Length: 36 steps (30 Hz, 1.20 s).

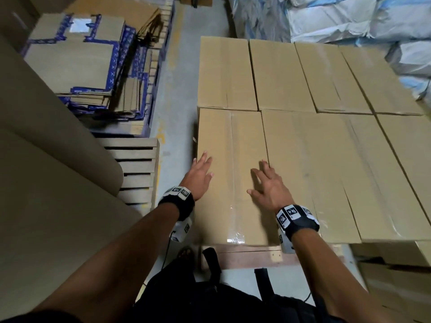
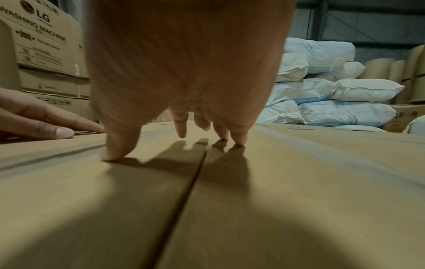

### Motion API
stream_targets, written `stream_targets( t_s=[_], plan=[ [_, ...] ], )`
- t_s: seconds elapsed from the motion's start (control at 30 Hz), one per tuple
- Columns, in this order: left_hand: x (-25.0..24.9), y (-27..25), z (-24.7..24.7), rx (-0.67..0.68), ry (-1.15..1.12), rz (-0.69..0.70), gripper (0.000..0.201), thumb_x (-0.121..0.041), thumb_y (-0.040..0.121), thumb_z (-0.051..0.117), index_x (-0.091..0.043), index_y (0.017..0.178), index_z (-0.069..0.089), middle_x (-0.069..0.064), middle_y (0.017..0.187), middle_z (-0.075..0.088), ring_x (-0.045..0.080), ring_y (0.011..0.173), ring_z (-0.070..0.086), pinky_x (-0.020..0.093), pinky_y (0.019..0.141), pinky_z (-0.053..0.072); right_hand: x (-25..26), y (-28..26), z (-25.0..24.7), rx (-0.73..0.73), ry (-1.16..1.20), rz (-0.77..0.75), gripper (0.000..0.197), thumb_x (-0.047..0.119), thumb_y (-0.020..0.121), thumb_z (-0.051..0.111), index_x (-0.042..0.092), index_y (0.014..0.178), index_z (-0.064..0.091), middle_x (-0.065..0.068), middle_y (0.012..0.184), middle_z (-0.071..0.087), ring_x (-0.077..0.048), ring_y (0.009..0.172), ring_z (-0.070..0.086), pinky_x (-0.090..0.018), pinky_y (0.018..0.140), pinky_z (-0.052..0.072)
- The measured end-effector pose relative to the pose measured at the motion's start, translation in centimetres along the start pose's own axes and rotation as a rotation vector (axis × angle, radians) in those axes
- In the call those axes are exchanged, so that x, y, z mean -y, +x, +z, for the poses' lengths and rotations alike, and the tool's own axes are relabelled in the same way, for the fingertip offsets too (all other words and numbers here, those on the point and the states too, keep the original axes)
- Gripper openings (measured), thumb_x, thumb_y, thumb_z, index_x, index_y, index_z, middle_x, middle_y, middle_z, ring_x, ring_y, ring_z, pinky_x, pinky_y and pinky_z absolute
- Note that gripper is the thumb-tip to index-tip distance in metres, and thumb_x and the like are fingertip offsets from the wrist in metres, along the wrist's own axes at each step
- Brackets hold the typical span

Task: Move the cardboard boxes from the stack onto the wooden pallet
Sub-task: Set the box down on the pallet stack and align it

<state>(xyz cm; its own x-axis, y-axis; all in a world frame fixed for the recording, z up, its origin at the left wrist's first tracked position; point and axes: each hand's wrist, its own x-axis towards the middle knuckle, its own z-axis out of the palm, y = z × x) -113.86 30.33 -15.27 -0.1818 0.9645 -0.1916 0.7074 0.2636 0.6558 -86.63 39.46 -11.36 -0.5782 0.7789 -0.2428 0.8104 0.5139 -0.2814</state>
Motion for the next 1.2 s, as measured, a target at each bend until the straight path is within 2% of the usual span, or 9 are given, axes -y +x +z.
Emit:
stream_targets(
  t_s=[0.2, 0.37, 0.47, 0.57, 0.7, 0.87, 0.97, 1.1, 1.2],
  plan=[
    [-0.6, -6.0, 3.2, -0.05, 0.047, -0.039, 0.061, -0.036, 0.111, 0.042, -0.025, 0.167, 0.02, -0.009, 0.175, -0.001, 0.033, 0.16, 0.013, 0.046, 0.127, 0.022, -2.9, -6.9, 1.8, 0.11, -0.008, 0.007, 0.126, 0.092, 0.073, 0.058, 0.025, 0.168, 0.007, -0.004, 0.175, -0.013, -0.029, 0.162, -0.009, -0.054, 0.129, 0.003],
    [-1.2, -11.3, 6.1, -0.06, 0.064, -0.093, 0.066, -0.05, 0.107, 0.036, -0.029, 0.167, 0.017, -0.009, 0.175, -0.004, 0.034, 0.16, 0.01, 0.051, 0.129, 0.018, -4.9, -11.0, 2.8, 0.204, -0.082, -0.096, 0.152, 0.1, 0.055, 0.062, 0.025, 0.168, -0.007, 0.0, 0.171, -0.023, -0.024, 0.159, -0.018, -0.051, 0.13, -0.002],
    [-0.8, -13.8, 7.4, -0.037, 0.092, -0.095, 0.079, -0.067, 0.097, 0.029, -0.033, 0.166, 0.013, -0.012, 0.174, -0.01, 0.031, 0.161, 0.008, 0.055, 0.128, 0.018, -5.7, -12.4, 3.1, 0.163, -0.091, -0.117, 0.141, 0.082, 0.069, 0.075, 0.021, 0.168, -0.004, -0.002, 0.173, -0.019, -0.024, 0.161, -0.012, -0.046, 0.13, 0.0],
    [-1.9, -16.5, 7.7, -0.011, 0.069, -0.128, 0.08, -0.063, 0.101, 0.044, -0.034, 0.167, 0.01, -0.015, 0.173, -0.014, 0.029, 0.161, 0.002, 0.053, 0.13, 0.013, -5.7, -13.3, 3.3, 0.12, -0.079, -0.129, 0.126, 0.069, 0.08, 0.076, 0.017, 0.168, 0.002, -0.005, 0.175, -0.012, -0.026, 0.162, -0.006, -0.045, 0.13, 0.002],
    [-1.8, -18.0, 7.9, 0.012, 0.112, -0.103, 0.095, -0.069, 0.094, 0.057, -0.035, 0.167, 0.006, -0.015, 0.173, -0.015, 0.027, 0.162, 0.004, 0.052, 0.129, 0.019, -6.0, -13.5, 3.5, 0.09, -0.076, -0.155, 0.121, 0.066, 0.081, 0.077, 0.016, 0.168, 0.009, -0.008, 0.176, -0.003, -0.029, 0.162, 0.002, -0.045, 0.129, 0.006],
    [-2.4, -18.1, 7.6, -0.004, 0.157, -0.085, 0.09, -0.04, 0.098, 0.069, -0.027, 0.168, 0.012, -0.01, 0.174, -0.012, 0.022, 0.16, 0.017, 0.042, 0.128, 0.024, -6.0, -13.2, 3.3, 0.101, -0.103, -0.158, 0.119, 0.063, 0.082, 0.077, 0.016, 0.167, 0.009, -0.009, 0.176, 0.001, -0.029, 0.162, 0.003, -0.047, 0.129, 0.009],
    [-2.6, -18.0, 7.3, -0.015, 0.173, -0.09, 0.088, -0.034, 0.098, 0.071, -0.025, 0.167, 0.017, -0.009, 0.175, -0.007, 0.022, 0.158, 0.024, 0.036, 0.125, 0.024, -6.0, -13.2, 3.3, 0.099, -0.123, -0.161, 0.115, 0.061, 0.085, 0.076, 0.016, 0.167, 0.01, -0.009, 0.176, 0.003, -0.03, 0.162, 0.005, -0.048, 0.13, 0.012],
    [-2.2, -17.8, 7.3, -0.006, 0.208, -0.087, 0.087, -0.033, 0.098, 0.07, -0.028, 0.167, 0.017, -0.011, 0.175, -0.006, 0.027, 0.155, 0.031, 0.048, 0.124, 0.032, -6.2, -13.2, 3.6, 0.094, -0.156, -0.16, 0.113, 0.062, 0.087, 0.072, 0.019, 0.168, 0.006, -0.005, 0.176, 0.002, -0.03, 0.162, 0.006, -0.048, 0.13, 0.015],
    [-2.2, -17.5, 7.3, 0.007, 0.249, -0.095, 0.087, -0.032, 0.099, 0.069, -0.028, 0.167, 0.016, -0.01, 0.175, -0.006, 0.031, 0.151, 0.038, 0.049, 0.121, 0.037, -6.1, -13.2, 3.8, 0.088, -0.17, -0.152, 0.11, 0.061, 0.089, 0.071, 0.019, 0.168, 0.006, -0.005, 0.176, 0.001, -0.031, 0.162, 0.005, -0.048, 0.13, 0.014]
  ],
)
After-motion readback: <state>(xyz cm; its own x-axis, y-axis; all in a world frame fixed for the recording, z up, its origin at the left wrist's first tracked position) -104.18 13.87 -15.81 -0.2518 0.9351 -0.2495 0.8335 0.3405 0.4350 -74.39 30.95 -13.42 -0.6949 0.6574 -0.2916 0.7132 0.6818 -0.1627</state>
